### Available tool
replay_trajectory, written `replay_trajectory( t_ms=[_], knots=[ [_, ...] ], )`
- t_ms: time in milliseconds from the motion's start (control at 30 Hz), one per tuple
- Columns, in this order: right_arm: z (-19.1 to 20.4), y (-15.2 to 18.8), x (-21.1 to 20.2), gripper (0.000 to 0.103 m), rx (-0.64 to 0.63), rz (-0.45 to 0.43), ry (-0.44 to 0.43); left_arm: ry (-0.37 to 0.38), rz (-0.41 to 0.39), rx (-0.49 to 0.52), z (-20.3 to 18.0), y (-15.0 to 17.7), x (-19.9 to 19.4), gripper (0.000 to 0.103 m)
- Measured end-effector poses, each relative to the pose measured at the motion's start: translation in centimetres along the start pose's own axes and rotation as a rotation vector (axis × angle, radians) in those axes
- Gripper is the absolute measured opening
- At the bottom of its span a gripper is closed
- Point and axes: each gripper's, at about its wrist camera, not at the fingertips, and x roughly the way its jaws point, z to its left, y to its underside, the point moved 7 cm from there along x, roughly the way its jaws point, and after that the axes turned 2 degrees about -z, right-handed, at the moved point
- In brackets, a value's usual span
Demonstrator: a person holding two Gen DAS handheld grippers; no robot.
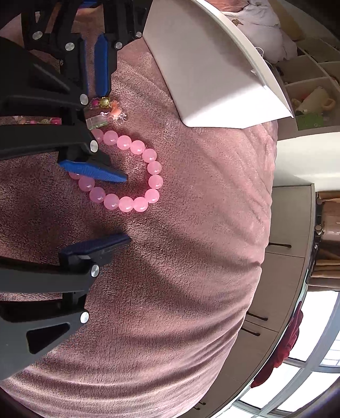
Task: Organize jewelry
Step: 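Grasp the multicolour bead bracelet with the left tool while the right tool grasps the pink bracelet, then carry both bracelets over the white box and open the left tool to drop its bracelet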
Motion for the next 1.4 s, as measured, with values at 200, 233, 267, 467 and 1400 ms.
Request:
replay_trajectory(
  t_ms=[200, 233, 267, 467, 1400],
  knots=[
    [-0.2, 0.1, 0.1, 0.032, 0.005, -0.01, -0.011, -0.019, 0.044, 0.001, -0.7, -0.6, 1.2, 0.029],
    [-0.2, 0.1, 0.1, 0.031, 0.0, -0.011, -0.01, -0.028, 0.052, 0.003, -0.8, -0.6, 1.4, 0.029],
    [0.0, 0.2, 0.1, 0.025, -0.006, -0.011, -0.018, -0.038, 0.06, 0.008, -1.0, -0.8, 1.8, 0.03],
    [0.5, 0.4, -0.1, 0.012, -0.011, -0.016, -0.045, -0.059, 0.062, 0.017, -1.4, -1.3, 2.6, 0.023],
    [-0.4, -4.6, -10.8, 0.012, 0.045, -0.188, -0.005, -0.058, -0.15, 0.092, -2.7, -2.8, -9.6, 0.015]
  ],
)
